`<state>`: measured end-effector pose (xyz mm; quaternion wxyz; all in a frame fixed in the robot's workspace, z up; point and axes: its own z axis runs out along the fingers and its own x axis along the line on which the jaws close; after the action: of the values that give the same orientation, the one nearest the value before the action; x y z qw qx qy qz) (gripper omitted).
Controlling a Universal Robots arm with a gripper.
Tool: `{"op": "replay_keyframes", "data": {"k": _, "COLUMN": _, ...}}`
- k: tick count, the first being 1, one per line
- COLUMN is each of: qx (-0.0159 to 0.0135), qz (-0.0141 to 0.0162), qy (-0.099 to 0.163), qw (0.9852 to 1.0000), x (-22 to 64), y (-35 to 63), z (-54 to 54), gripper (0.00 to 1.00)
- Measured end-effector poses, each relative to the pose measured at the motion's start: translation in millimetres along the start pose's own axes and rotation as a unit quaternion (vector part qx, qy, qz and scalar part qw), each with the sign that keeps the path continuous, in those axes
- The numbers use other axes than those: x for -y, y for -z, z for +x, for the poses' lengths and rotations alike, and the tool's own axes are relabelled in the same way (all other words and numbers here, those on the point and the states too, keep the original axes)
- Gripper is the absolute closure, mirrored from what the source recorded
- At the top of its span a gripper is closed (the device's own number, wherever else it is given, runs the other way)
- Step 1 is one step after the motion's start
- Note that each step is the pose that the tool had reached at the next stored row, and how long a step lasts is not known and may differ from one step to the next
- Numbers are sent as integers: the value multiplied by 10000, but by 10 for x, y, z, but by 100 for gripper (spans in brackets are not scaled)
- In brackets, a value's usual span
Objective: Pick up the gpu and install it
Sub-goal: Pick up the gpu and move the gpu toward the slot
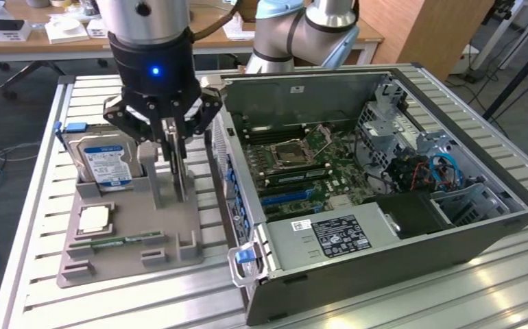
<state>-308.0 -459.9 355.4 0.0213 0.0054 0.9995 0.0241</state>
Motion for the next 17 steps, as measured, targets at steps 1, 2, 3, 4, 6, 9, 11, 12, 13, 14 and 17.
{"op": "replay_keyframes", "data": {"k": 1, "qx": 0, "qz": -1, "qy": 0, "qw": 10000, "x": -2, "y": 35, "z": -1, "gripper": 74}}
{"op": "replay_keyframes", "data": {"k": 2, "qx": 0, "qz": 0, "qy": 0, "qw": 10000, "x": -4, "y": 72, "z": -3, "gripper": 74}}
{"op": "replay_keyframes", "data": {"k": 3, "qx": 0, "qz": -1, "qy": 0, "qw": 10000, "x": -5, "y": 109, "z": -4, "gripper": 74}}
{"op": "replay_keyframes", "data": {"k": 4, "qx": 0, "qz": 0, "qy": 0, "qw": 10000, "x": -7, "y": 148, "z": -6, "gripper": 74}}
{"op": "replay_keyframes", "data": {"k": 6, "qx": 1, "qz": -1, "qy": 1, "qw": 10000, "x": -11, "y": 226, "z": -9, "gripper": 74}}
{"op": "replay_keyframes", "data": {"k": 9, "qx": 0, "qz": 0, "qy": 1, "qw": 10000, "x": -16, "y": 338, "z": -14, "gripper": 74}}
{"op": "replay_keyframes", "data": {"k": 11, "qx": 0, "qz": 0, "qy": 1, "qw": 10000, "x": -20, "y": 413, "z": -17, "gripper": 74}}
{"op": "replay_keyframes", "data": {"k": 12, "qx": 0, "qz": 0, "qy": 1, "qw": 10000, "x": -22, "y": 445, "z": -19, "gripper": 74}}
{"op": "replay_keyframes", "data": {"k": 13, "qx": 0, "qz": 0, "qy": 1, "qw": 10000, "x": -23, "y": 477, "z": -20, "gripper": 74}}
{"op": "replay_keyframes", "data": {"k": 14, "qx": 0, "qz": 0, "qy": 2, "qw": 10000, "x": -25, "y": 507, "z": -21, "gripper": 74}}
{"op": "replay_keyframes", "data": {"k": 17, "qx": 0, "qz": -1, "qy": 2, "qw": 10000, "x": -33, "y": 691, "z": -29, "gripper": 74}}
